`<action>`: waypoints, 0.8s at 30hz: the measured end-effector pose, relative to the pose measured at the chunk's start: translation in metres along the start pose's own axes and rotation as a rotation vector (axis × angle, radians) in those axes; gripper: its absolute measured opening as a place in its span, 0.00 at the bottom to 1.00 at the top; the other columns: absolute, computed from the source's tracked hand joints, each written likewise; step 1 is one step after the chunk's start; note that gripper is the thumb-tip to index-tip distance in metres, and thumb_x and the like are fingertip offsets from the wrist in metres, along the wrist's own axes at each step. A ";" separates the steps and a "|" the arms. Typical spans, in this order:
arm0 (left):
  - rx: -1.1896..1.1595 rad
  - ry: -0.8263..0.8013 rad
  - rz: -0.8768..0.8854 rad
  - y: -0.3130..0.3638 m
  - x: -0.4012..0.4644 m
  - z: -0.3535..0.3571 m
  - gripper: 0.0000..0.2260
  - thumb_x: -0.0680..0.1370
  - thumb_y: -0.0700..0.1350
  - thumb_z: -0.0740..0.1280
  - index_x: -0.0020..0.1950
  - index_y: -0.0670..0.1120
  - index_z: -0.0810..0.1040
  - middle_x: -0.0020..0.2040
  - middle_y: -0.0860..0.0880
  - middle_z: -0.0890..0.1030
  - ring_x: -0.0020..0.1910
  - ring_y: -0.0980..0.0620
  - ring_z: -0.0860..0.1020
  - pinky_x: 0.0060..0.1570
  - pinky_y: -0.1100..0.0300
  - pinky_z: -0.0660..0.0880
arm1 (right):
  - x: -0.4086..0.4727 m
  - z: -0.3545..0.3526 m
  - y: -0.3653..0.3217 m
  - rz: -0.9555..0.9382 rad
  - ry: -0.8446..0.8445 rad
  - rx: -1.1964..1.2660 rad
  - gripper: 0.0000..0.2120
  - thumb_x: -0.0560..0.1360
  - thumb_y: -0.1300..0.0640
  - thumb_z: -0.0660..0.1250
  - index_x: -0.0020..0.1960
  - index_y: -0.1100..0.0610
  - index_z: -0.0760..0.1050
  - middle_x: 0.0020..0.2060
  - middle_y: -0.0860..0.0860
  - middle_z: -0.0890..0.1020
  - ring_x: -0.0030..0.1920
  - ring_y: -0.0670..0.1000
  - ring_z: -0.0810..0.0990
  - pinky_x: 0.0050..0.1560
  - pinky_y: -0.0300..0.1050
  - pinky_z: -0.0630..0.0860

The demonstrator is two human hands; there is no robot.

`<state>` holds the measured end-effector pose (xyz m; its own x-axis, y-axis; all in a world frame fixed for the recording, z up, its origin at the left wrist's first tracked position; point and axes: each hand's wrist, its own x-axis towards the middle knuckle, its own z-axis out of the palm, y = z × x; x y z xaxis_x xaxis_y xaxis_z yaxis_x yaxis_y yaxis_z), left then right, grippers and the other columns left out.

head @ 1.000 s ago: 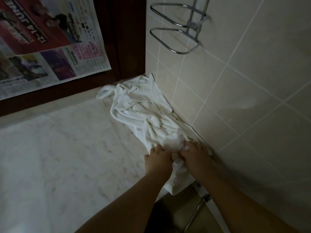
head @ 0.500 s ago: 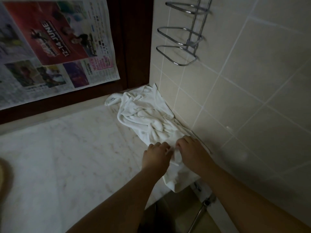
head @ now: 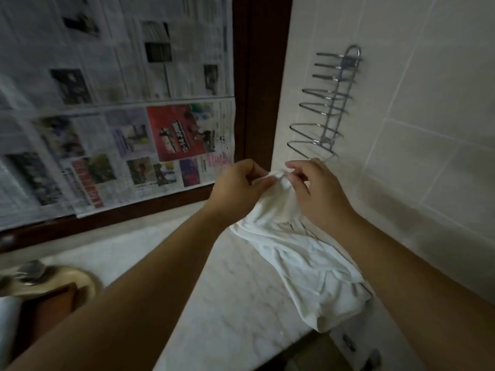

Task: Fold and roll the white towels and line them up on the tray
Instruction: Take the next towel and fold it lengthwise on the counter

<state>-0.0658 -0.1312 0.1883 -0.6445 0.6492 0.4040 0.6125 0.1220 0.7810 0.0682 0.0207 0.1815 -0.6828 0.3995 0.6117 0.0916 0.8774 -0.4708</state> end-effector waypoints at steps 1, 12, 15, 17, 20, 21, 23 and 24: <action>-0.026 0.019 0.009 0.011 -0.001 -0.018 0.06 0.77 0.54 0.76 0.45 0.54 0.82 0.40 0.54 0.84 0.41 0.56 0.83 0.43 0.55 0.83 | 0.007 -0.002 -0.015 -0.009 -0.007 0.019 0.11 0.83 0.55 0.66 0.63 0.54 0.81 0.51 0.49 0.77 0.49 0.45 0.78 0.54 0.32 0.73; -0.021 0.189 0.101 0.115 -0.028 -0.157 0.10 0.75 0.56 0.78 0.43 0.51 0.85 0.37 0.54 0.85 0.35 0.58 0.83 0.33 0.62 0.80 | 0.049 -0.040 -0.144 -0.034 -0.081 0.486 0.07 0.82 0.47 0.68 0.51 0.47 0.83 0.45 0.47 0.86 0.47 0.49 0.85 0.53 0.54 0.83; 0.021 0.215 0.066 0.135 -0.032 -0.180 0.10 0.74 0.55 0.79 0.41 0.50 0.85 0.32 0.56 0.82 0.30 0.63 0.79 0.33 0.66 0.76 | 0.061 -0.049 -0.167 0.066 -0.217 0.738 0.08 0.82 0.50 0.68 0.52 0.52 0.83 0.47 0.53 0.86 0.53 0.60 0.85 0.58 0.62 0.82; 0.032 0.236 0.020 0.147 -0.037 -0.193 0.10 0.74 0.54 0.79 0.39 0.50 0.85 0.32 0.55 0.82 0.30 0.61 0.79 0.33 0.64 0.77 | 0.065 -0.054 -0.180 0.095 -0.295 0.868 0.09 0.83 0.52 0.66 0.54 0.56 0.82 0.46 0.55 0.86 0.50 0.59 0.85 0.52 0.54 0.83; 0.075 0.271 -0.015 0.163 -0.046 -0.213 0.10 0.74 0.53 0.79 0.38 0.49 0.85 0.34 0.53 0.83 0.34 0.58 0.82 0.37 0.62 0.80 | 0.068 -0.066 -0.193 -0.020 -0.364 0.791 0.10 0.82 0.48 0.67 0.52 0.52 0.84 0.44 0.50 0.86 0.44 0.50 0.85 0.46 0.46 0.79; 0.093 0.289 -0.018 0.168 -0.051 -0.221 0.10 0.74 0.52 0.79 0.38 0.49 0.84 0.34 0.52 0.84 0.36 0.56 0.83 0.38 0.59 0.80 | 0.070 -0.071 -0.196 -0.061 -0.398 0.762 0.10 0.81 0.46 0.68 0.50 0.50 0.85 0.44 0.50 0.87 0.44 0.50 0.85 0.46 0.46 0.79; 0.181 0.310 -0.021 0.178 -0.063 -0.235 0.09 0.75 0.51 0.77 0.38 0.49 0.84 0.35 0.51 0.84 0.36 0.53 0.83 0.38 0.56 0.80 | 0.074 -0.082 -0.201 -0.107 -0.499 0.721 0.11 0.77 0.44 0.72 0.49 0.51 0.85 0.45 0.51 0.88 0.46 0.51 0.87 0.49 0.48 0.82; 0.231 0.315 -0.018 0.182 -0.070 -0.240 0.10 0.76 0.52 0.77 0.39 0.49 0.84 0.35 0.51 0.84 0.35 0.53 0.83 0.37 0.56 0.80 | 0.076 -0.087 -0.202 -0.120 -0.552 0.691 0.13 0.75 0.43 0.74 0.50 0.52 0.85 0.46 0.51 0.88 0.47 0.52 0.87 0.51 0.49 0.83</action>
<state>-0.0191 -0.3343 0.4165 -0.7428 0.3877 0.5459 0.6639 0.3206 0.6757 0.0605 -0.1032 0.3782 -0.9279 -0.0261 0.3720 -0.3385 0.4777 -0.8107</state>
